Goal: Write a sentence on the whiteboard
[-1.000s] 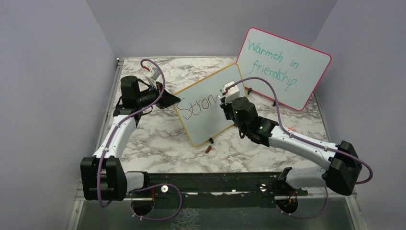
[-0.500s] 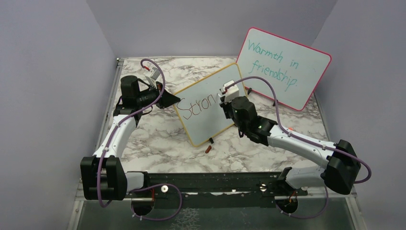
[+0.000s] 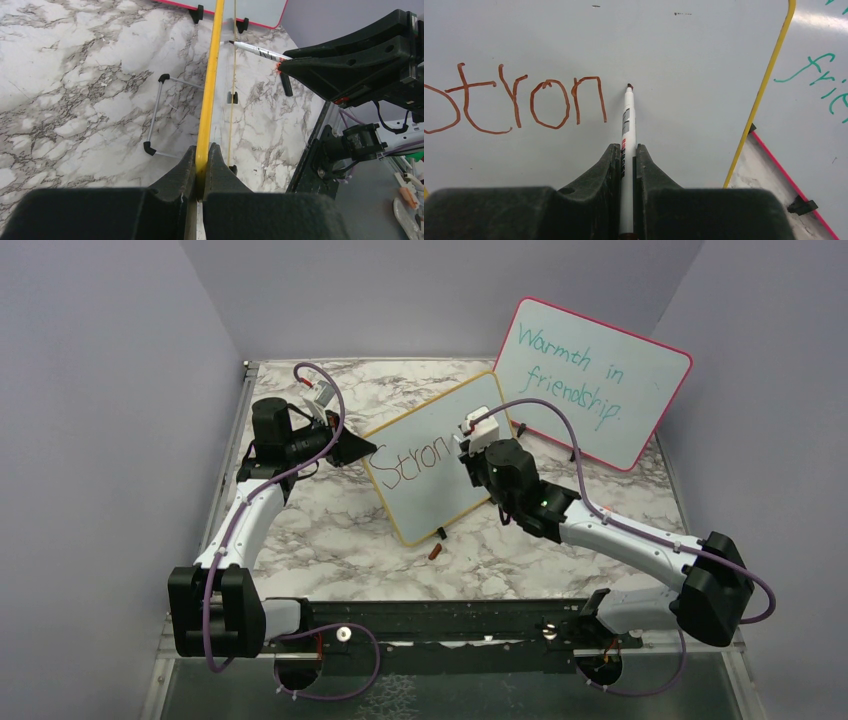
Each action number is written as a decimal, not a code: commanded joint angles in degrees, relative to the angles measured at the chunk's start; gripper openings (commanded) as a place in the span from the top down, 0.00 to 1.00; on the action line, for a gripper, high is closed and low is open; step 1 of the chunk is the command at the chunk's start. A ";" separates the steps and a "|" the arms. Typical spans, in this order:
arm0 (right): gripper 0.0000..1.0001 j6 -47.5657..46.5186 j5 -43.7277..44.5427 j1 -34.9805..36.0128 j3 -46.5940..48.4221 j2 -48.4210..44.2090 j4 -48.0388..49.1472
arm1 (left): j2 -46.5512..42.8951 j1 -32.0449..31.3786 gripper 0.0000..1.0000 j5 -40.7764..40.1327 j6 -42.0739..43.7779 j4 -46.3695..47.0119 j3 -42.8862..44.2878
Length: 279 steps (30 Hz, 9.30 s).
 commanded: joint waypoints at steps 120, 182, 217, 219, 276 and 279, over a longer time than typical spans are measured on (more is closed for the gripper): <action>0.99 3.52 -1.25 -1.38 -1.41 -1.68 -8.80 | 2.00 -0.57 1.00 -7.46 6.91 -4.43 -0.60; 0.99 2.73 -1.21 -2.11 -1.75 -9.79 -8.95 | 1.85 -0.56 1.00 -8.07 7.36 -5.12 -0.42; 0.99 -1.31 -7.07 -11.19 -0.55 -3.82 0.69 | 2.18 -0.57 1.00 -8.06 7.56 -5.75 -0.05; 0.99 -1.58 -6.72 -11.26 -0.56 -3.31 1.31 | 2.18 -0.57 1.00 -8.07 7.62 -5.71 -0.05; 0.99 -2.39 -15.75 -11.89 -0.38 -2.07 -3.17 | 2.54 -0.39 1.00 -8.25 7.83 -5.88 0.35; 0.99 -2.18 -15.83 -11.85 -0.81 -2.17 -4.07 | 2.54 -0.39 1.00 -8.33 7.90 -5.93 0.28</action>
